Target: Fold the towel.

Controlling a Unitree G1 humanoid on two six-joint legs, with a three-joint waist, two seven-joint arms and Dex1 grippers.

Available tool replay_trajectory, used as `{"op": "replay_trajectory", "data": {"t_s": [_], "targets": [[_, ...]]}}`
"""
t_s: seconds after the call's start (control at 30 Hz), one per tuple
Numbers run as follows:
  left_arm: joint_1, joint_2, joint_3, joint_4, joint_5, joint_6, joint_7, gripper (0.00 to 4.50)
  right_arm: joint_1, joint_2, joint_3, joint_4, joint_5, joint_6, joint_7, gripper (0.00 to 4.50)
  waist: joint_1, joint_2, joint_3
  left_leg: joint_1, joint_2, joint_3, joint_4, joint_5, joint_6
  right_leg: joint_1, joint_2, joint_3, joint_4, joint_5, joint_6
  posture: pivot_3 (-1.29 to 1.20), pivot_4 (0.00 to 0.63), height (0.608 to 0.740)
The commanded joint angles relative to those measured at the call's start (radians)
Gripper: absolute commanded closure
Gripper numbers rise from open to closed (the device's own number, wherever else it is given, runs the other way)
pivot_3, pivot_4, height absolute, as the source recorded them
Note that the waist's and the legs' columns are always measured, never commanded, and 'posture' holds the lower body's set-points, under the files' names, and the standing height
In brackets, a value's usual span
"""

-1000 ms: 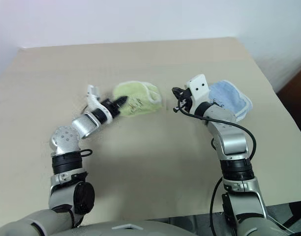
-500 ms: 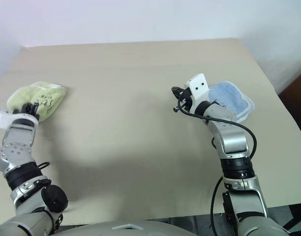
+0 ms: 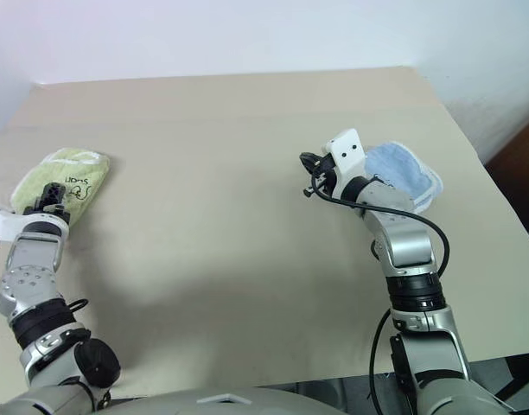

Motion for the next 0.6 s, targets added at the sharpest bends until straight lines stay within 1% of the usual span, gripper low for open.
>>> {"op": "replay_trajectory", "data": {"t_s": [0.03,0.17,0.3,0.37,0.5,0.6], "targets": [[0.046,0.017,0.021,-0.080,-0.050,0.014,0.001,0.03,0.001,0.005,-0.006,-0.037,0.009,-0.016,-0.003,4.50,0.000,0.000,0.000,0.000,0.000,0.000,0.000,0.000,0.000,0.000,0.000,0.000,0.000,0.000,0.000,0.00,0.150,0.731],[0.136,0.028,0.047,-0.170,-0.096,0.018,-0.003,0.03,0.005,0.009,-0.004,-0.035,0.012,-0.013,0.001,4.50,-0.002,0.000,0.000,0.000,0.000,0.000,0.000,0.000,0.000,0.000,0.000,0.000,0.000,0.000,0.000,0.00,0.150,0.731],[0.193,0.064,0.034,-0.247,-0.076,-0.026,-0.036,0.03,-0.004,0.017,0.002,-0.022,0.012,-0.012,0.004,4.50,-0.002,0.000,0.000,0.000,0.001,0.000,0.000,0.000,0.000,0.000,0.000,0.000,0.000,0.000,0.000,0.00,0.150,0.731],[0.206,0.117,-0.039,-0.315,-0.038,-0.021,-0.100,0.03,-0.011,0.021,0.003,-0.003,0.010,-0.016,0.007,4.50,0.001,0.000,0.000,0.000,0.001,0.000,0.000,0.000,0.000,0.000,0.001,0.000,0.000,0.000,0.000,0.00,0.150,0.731],[0.238,0.257,-0.340,-0.466,0.119,0.019,-0.281,0.03,-0.009,0.019,-0.007,0.009,0.018,-0.016,0.014,4.50,0.009,-0.001,-0.001,0.000,0.000,0.000,0.000,0.000,0.000,0.001,0.000,0.000,-0.001,0.000,-0.001,0.00,0.150,0.731],[0.226,0.305,-0.508,-0.496,0.215,0.005,-0.368,0.03,-0.003,0.014,-0.018,0.015,0.022,-0.020,0.018,4.50,0.002,0.000,-0.001,0.000,-0.001,0.001,0.000,-0.001,0.000,0.002,-0.001,0.001,-0.003,-0.001,-0.002,0.00,0.150,0.731]]}}
